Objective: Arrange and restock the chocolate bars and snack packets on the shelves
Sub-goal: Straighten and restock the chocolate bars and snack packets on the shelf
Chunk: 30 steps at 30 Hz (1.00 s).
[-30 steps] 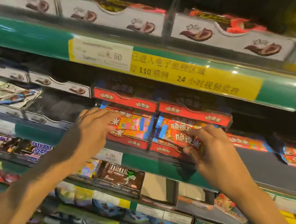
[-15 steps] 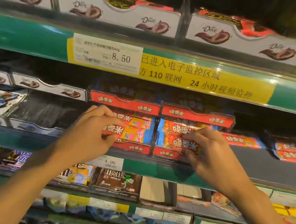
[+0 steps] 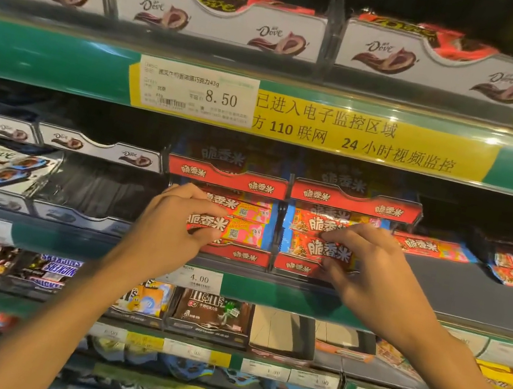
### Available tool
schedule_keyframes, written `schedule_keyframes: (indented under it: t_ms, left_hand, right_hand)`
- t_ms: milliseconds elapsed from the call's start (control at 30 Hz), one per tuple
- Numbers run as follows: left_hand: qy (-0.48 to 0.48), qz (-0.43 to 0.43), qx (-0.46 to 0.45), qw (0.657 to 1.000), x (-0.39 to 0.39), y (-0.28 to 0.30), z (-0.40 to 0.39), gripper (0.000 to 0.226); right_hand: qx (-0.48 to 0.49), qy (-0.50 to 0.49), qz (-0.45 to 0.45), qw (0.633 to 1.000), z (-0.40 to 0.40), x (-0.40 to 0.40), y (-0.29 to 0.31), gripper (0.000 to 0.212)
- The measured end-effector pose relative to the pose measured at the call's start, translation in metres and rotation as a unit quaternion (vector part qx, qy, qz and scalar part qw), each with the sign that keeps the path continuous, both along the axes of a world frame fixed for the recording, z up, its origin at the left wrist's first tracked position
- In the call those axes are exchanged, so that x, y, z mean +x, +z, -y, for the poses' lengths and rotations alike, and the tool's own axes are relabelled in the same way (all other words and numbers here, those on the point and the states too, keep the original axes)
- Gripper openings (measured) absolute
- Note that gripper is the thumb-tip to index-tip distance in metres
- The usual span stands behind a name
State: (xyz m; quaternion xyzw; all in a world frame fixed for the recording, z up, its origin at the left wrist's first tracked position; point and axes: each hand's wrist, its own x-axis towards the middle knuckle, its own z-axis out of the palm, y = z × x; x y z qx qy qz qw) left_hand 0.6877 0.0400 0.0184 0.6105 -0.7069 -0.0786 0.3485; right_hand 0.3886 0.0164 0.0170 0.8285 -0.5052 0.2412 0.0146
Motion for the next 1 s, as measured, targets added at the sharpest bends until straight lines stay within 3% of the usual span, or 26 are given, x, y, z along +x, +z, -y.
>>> schedule_keyframes:
  t_ms: [533,1000]
  left_hand:
    - [-0.009,-0.001,0.009,1.0,0.004,0.005,-0.005,0.028]
    - [0.003,0.087,-0.035,0.996,-0.01,0.001,-0.022,0.032]
  right_hand:
    - [0.01,0.0,0.012,1.0,-0.002,0.003,0.0,0.036]
    - [-0.004,-0.004,0.028,1.0,-0.008,0.006,-0.001,0.038]
